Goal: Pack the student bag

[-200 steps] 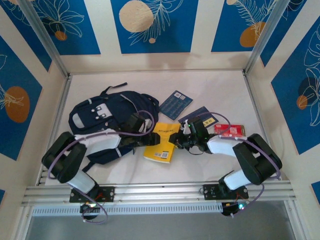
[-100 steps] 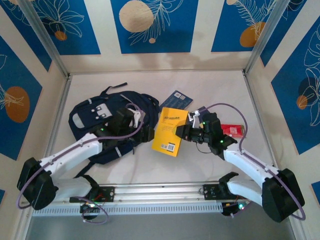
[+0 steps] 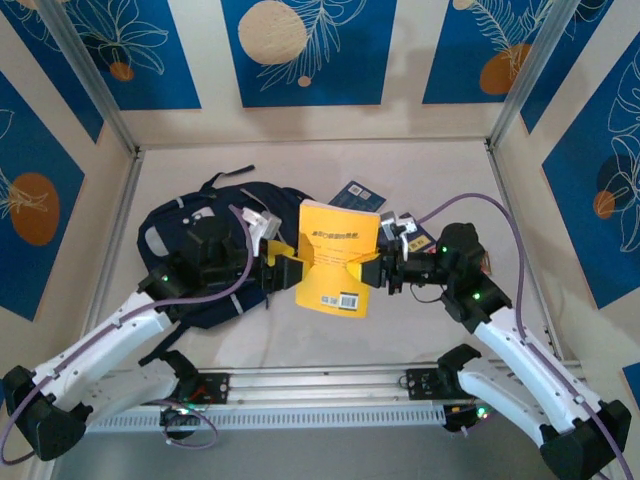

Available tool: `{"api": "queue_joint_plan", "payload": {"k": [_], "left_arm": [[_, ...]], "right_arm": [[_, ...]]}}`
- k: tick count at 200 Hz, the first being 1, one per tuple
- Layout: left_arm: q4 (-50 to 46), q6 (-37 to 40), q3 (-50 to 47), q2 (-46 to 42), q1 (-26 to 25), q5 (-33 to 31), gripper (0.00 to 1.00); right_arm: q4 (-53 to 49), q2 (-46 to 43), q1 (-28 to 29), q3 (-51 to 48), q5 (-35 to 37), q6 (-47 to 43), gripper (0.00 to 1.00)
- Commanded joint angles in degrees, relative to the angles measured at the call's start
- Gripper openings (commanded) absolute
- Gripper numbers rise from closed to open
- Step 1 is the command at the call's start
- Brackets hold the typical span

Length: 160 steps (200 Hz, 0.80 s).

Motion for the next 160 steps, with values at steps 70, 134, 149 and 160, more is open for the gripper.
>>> {"api": "queue_joint_plan", "payload": {"k": [70,134,149,160], "left_arm": [[27.64,-2.00,-6.04,-1.73,-0.55,22.83,0.54],[24.27,2.30,-5.25,-1.49,-0.56,25.89,0.00],[18.32,6.42,-3.07,-1.64,-0.65,26.57,0.05],[12.03,10.40,-1.08,-2.12,-0.63,25.06,0.22]], "right_arm": [[-4.30,-2.53,0.78,4.28,-3.78,-9.89,0.00],[-4.67,-2.94,0.22,4.12,-3.46,-8.95,0.00],[-5.39,-2.84,0.15,4.43,-3.23,-9.09,0.00],[-5.50,-2.83,0.14,4.60,-3.27,-8.90,0.00]]}}
